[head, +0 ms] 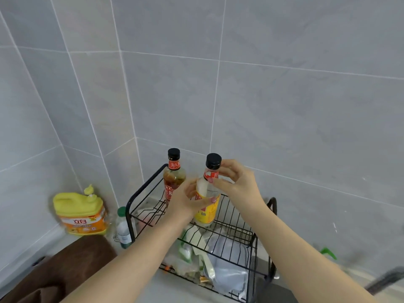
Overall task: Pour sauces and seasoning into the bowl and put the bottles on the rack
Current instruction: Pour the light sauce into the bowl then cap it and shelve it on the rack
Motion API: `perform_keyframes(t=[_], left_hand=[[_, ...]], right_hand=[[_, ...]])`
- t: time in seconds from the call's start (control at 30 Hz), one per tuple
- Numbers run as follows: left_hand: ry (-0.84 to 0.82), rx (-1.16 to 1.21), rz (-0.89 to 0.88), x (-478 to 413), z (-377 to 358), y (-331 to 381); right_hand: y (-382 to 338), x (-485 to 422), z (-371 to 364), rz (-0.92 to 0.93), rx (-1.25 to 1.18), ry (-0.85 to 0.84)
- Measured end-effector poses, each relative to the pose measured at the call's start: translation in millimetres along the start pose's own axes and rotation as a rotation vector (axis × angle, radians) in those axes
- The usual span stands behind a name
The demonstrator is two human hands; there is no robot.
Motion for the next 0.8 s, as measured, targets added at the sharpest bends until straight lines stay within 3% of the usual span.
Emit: perform_keyframes(t=[0.8], left_hand=[[-0.131, -0.045, 0.063, -21, -4, -37]], right_hand=[[45, -11, -10, -0.096, 0.09, 0.065]])
Point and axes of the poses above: each hand's wrist, its own x-axis away from the middle knuckle, its own z-axis out of the back of the hand, y = z × x, the point moved 7 cm from there along -x, towards the middle knuckle, and after that the axes turned 10 degrees about y, right-handed, at the moved point
